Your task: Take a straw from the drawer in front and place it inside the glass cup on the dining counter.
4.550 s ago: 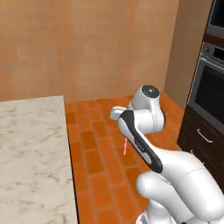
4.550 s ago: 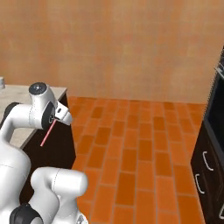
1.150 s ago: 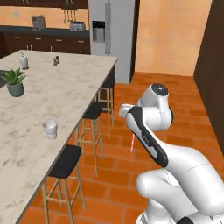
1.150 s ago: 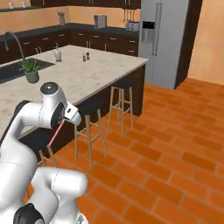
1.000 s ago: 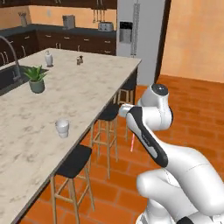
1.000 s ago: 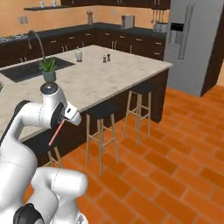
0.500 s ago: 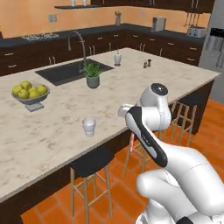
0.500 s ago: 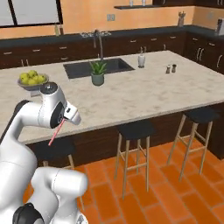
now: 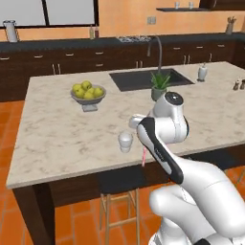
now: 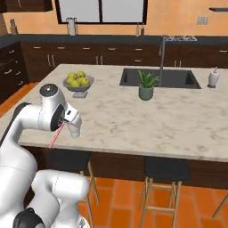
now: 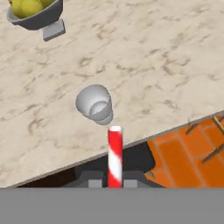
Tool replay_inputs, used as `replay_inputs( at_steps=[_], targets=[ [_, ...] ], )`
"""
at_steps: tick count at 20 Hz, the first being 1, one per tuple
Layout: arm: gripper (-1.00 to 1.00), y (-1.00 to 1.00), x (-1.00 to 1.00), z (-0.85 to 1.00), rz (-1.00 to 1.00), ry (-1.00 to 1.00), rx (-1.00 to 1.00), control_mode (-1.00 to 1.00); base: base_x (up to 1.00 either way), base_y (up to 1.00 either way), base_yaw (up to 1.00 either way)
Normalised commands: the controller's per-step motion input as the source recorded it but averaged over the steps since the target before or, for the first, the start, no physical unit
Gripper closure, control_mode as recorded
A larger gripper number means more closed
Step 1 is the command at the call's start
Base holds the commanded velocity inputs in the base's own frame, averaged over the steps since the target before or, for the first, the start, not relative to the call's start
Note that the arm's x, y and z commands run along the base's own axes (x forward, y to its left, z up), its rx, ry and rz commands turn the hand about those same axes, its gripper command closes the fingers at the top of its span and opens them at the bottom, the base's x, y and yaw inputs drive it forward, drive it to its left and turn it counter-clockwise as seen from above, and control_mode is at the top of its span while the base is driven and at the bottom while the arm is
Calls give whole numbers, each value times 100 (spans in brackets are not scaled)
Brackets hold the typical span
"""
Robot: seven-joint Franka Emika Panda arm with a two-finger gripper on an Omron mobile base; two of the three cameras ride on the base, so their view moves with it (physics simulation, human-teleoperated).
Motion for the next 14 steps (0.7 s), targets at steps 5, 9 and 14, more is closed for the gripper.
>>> replay_inputs(
  at_steps=[5,9,14],
  targets=[
    [100,0,0,0,0,0,0,100,100,-39,44],
    [100,-4,21,4,6,0,0,-100,75,-19,20],
    [100,-30,27,27,36,-16,0,-100,0,0,0]
  ],
)
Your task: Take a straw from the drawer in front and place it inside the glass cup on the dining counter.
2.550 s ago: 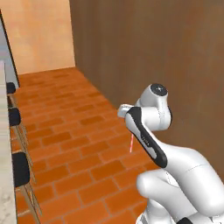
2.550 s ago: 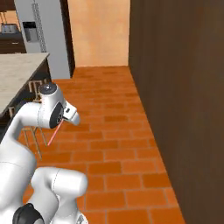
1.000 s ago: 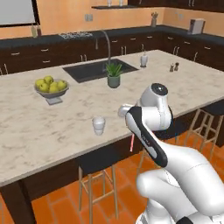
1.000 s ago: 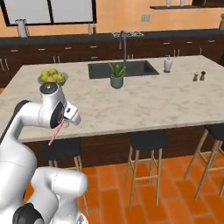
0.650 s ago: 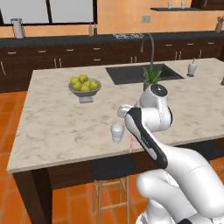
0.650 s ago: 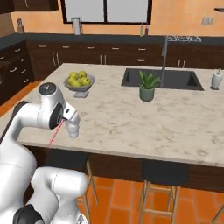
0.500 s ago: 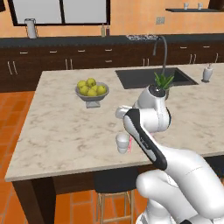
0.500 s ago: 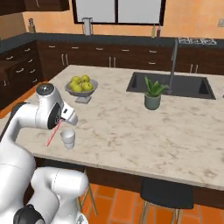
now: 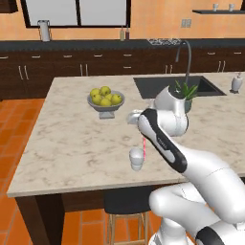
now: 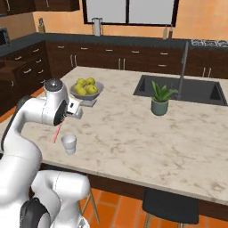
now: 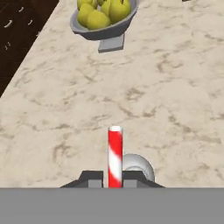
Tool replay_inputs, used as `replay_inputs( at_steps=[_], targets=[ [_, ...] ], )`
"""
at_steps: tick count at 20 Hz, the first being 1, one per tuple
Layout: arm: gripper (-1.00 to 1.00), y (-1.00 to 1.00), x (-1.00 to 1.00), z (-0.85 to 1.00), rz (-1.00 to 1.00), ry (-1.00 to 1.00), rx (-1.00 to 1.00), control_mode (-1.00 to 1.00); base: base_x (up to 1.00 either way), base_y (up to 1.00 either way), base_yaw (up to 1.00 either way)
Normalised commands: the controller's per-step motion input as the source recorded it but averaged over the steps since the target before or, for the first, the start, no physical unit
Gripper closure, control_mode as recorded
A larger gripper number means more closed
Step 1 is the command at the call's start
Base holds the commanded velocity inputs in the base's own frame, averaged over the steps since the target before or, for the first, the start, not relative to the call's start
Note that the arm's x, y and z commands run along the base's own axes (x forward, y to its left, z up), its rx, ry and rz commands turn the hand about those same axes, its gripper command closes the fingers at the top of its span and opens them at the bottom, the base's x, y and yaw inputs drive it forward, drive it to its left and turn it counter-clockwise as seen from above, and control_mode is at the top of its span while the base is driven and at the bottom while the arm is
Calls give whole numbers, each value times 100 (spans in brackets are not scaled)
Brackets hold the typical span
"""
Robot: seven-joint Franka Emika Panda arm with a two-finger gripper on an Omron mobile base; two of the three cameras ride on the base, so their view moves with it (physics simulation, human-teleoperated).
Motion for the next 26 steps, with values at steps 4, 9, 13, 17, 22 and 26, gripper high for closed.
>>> replay_inputs(
  at_steps=[4,9,13,17,22,26],
  targets=[
    [100,-22,18,16,51,-34,3,-100,0,0,0],
    [100,3,6,1,44,-33,0,-100,0,0,0],
    [100,24,2,0,26,-22,1,-100,0,0,0],
    [100,39,2,0,12,-3,8,-100,0,0,0],
    [100,10,23,-5,12,-10,2,-100,0,0,0],
    [100,0,35,-21,15,-2,0,-100,0,0,0]
  ],
)
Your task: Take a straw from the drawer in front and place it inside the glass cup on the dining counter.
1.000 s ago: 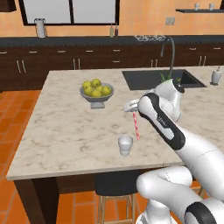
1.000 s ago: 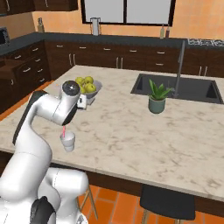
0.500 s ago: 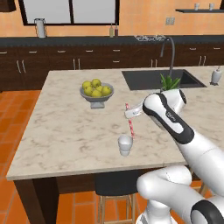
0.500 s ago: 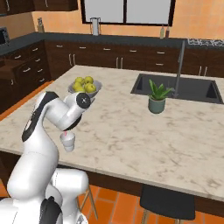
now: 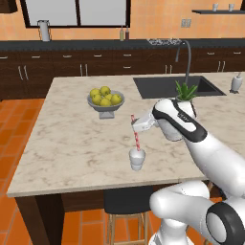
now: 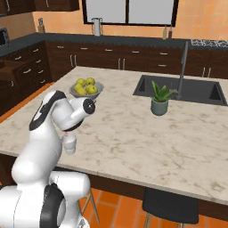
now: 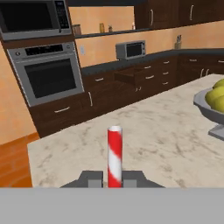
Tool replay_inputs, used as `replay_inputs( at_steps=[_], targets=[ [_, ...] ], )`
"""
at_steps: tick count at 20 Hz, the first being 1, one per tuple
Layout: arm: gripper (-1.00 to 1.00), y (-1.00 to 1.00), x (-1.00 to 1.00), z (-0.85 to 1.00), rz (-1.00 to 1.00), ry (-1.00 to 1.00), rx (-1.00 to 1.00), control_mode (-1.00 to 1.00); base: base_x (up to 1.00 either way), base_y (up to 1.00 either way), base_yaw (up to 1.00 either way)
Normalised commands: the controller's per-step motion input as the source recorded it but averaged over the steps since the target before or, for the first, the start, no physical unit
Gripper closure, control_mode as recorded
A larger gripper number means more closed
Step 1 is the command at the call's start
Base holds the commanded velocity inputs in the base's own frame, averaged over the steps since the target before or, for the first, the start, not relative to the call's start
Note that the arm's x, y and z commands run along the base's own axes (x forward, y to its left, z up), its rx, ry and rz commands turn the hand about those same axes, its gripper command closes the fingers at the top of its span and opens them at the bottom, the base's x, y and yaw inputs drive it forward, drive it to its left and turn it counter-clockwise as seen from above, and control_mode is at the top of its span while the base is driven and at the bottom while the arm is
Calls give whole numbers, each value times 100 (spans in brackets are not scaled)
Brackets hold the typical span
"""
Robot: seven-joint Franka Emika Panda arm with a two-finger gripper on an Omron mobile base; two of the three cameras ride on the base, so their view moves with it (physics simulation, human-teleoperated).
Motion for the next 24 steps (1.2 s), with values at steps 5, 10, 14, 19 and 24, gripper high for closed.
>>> replay_inputs(
  at_steps=[5,10,14,19,24],
  targets=[
    [100,0,22,-22,14,0,3,-100,0,0,0],
    [100,0,34,-24,14,0,2,-100,0,0,0],
    [100,0,31,-36,13,0,1,-100,0,0,0],
    [100,0,35,-32,12,0,2,-100,0,0,0],
    [100,0,-25,-8,12,-1,7,-100,0,0,0]
  ],
)
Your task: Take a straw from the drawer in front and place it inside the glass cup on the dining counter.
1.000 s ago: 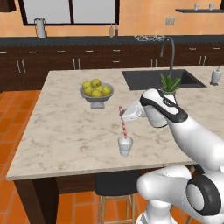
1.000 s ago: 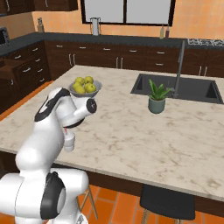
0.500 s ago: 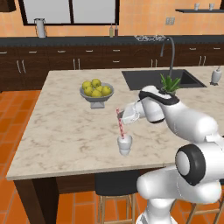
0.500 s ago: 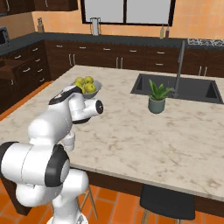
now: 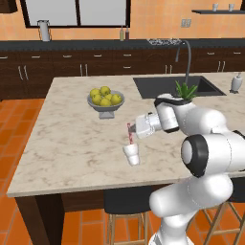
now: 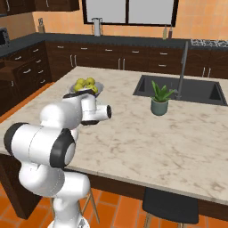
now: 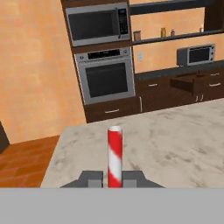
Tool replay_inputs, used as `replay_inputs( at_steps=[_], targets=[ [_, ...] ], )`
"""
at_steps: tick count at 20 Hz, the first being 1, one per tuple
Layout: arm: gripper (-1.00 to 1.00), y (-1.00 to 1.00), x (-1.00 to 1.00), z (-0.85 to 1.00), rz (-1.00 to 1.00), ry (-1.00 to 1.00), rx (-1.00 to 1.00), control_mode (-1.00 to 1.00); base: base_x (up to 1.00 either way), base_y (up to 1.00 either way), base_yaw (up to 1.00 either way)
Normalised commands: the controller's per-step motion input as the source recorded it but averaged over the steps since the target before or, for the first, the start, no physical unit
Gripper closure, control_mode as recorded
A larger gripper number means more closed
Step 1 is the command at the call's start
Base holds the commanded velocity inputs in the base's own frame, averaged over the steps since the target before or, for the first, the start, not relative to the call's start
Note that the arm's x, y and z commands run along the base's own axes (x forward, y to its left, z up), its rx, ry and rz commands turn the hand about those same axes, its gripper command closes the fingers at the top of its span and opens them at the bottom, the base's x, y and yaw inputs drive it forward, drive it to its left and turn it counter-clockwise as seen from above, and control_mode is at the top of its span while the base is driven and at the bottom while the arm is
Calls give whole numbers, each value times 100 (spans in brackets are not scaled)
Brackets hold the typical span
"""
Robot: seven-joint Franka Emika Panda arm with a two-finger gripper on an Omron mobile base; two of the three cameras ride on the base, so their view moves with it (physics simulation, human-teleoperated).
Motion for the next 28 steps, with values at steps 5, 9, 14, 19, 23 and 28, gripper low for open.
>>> replay_inputs(
  at_steps=[5,9,14,19,23,28],
  targets=[
    [100,0,-86,0,6,-5,6,-100,0,0,0],
    [100,0,-53,-1,5,-3,4,-100,0,0,0],
    [100,0,-22,-6,5,-6,0,-100,0,0,0],
    [-100,-3,0,-7,4,-15,0,-100,0,0,0],
    [-100,-14,0,0,5,-18,0,-100,0,0,0],
    [-100,-33,-19,50,0,-25,0,-100,0,0,0]
  ],
)
